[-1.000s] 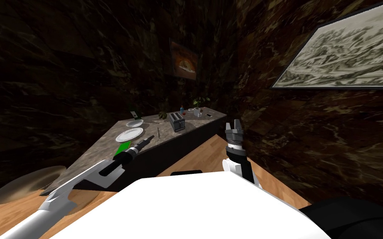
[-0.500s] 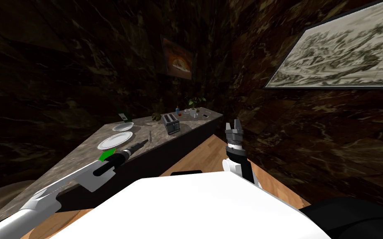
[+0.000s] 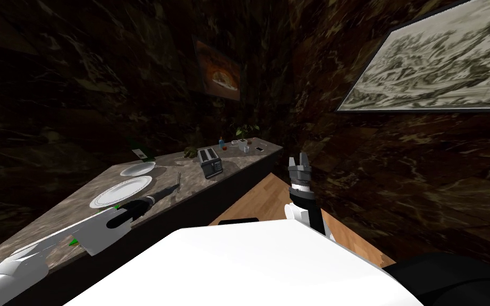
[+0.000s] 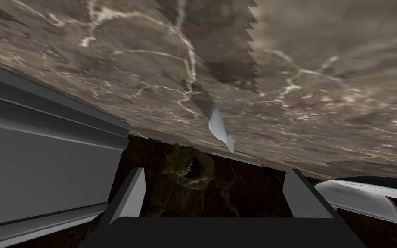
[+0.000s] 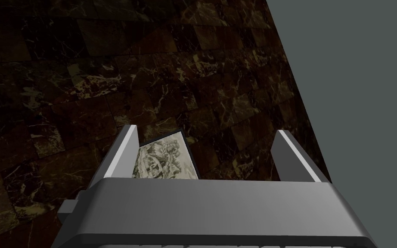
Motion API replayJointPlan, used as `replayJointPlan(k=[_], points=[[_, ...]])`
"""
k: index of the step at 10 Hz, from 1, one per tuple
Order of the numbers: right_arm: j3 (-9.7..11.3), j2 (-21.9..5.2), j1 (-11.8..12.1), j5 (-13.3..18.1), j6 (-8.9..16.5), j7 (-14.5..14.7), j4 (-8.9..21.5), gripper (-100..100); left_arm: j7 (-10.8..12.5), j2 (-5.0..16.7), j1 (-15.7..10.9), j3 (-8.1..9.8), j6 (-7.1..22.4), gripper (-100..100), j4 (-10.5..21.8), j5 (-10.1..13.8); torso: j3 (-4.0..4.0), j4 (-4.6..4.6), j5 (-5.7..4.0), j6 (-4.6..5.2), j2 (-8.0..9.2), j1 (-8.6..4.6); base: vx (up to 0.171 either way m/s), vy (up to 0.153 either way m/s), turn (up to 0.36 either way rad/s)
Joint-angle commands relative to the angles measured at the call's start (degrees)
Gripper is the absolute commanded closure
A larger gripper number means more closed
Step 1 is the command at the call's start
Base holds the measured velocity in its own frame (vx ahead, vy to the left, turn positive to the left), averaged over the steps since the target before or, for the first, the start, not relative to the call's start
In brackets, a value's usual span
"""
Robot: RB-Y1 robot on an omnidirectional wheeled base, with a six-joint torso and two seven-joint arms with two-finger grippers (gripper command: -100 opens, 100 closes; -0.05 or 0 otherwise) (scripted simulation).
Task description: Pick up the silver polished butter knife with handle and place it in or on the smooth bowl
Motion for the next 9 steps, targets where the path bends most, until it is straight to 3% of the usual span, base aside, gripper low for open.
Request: replayJointPlan(k=[1,4,7,9], points=[[0.0,0.0,0.0,0.0,0.0,0.0,0.0,0,0.6,1.6,-0.2,-1.16,1.4,-100,2.5,-0.2,0.0,0.0,0.0,0.0,0.0,0.0,0.143,-0.057,-0.057],[0.0,0.0,0.0,0.0,0.0,0.0,0.0,0,2.0,4.9,0.6,-2.62,3.9,-100,5.7,-0.1,-0.16,-0.06,0.0,0.01,-0.27,-0.09,0.173,-0.091,-0.033],[0.0,0.0,0.0,0.0,0.0,0.0,0.0,0,3.0,6.5,1.2,-3.45,5.2,-100,7.5,-0.1,0.0,0.0,0.01,-0.01,0.0,-0.04,0.103,-0.064,-0.009],[0.0,0.0,0.0,0.0,0.0,0.0,0.0,0,4.6,8.3,2.0,-4.63,6.8,-100,9.9,-0.1,-0.17,-0.06,0.01,-0.01,-0.3,-0.06,0.216,-0.08,-0.005]])
